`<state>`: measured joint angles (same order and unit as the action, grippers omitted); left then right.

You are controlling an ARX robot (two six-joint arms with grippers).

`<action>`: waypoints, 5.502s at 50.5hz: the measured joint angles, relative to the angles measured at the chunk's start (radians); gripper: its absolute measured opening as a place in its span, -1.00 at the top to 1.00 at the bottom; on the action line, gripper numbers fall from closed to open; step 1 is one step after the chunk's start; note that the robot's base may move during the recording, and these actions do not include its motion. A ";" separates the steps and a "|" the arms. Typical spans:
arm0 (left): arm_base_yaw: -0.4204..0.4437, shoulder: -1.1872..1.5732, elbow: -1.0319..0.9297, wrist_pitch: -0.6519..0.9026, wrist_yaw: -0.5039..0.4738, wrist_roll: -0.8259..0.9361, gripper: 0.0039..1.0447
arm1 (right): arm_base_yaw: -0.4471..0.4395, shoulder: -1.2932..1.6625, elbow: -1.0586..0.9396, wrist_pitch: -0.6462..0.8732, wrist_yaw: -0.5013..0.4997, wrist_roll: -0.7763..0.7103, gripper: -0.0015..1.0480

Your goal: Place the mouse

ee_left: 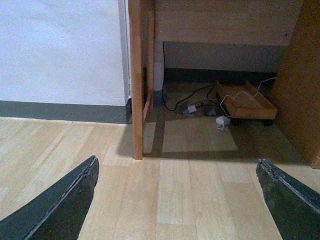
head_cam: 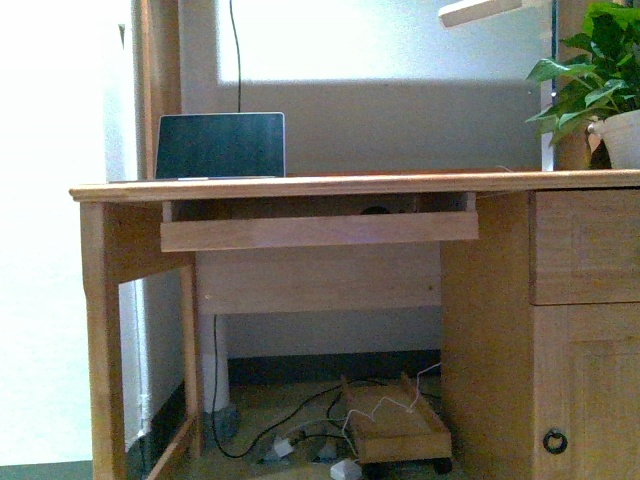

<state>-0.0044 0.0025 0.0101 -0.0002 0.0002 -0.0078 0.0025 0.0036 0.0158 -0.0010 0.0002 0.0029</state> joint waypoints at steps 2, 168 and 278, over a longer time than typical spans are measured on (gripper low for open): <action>0.000 0.000 0.000 0.000 0.000 0.000 -0.86 | 0.000 0.000 0.000 0.000 0.000 0.000 -0.86; 0.124 1.989 0.773 0.950 0.539 1.311 -0.86 | 0.000 0.000 0.000 0.000 -0.001 0.000 -0.86; -0.016 1.041 0.495 0.501 0.430 -0.098 -0.86 | 0.000 0.000 0.000 0.000 -0.001 0.000 -0.86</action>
<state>-0.0208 1.0431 0.5049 0.5011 0.4301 -0.1059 0.0025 0.0036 0.0158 -0.0013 -0.0006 0.0029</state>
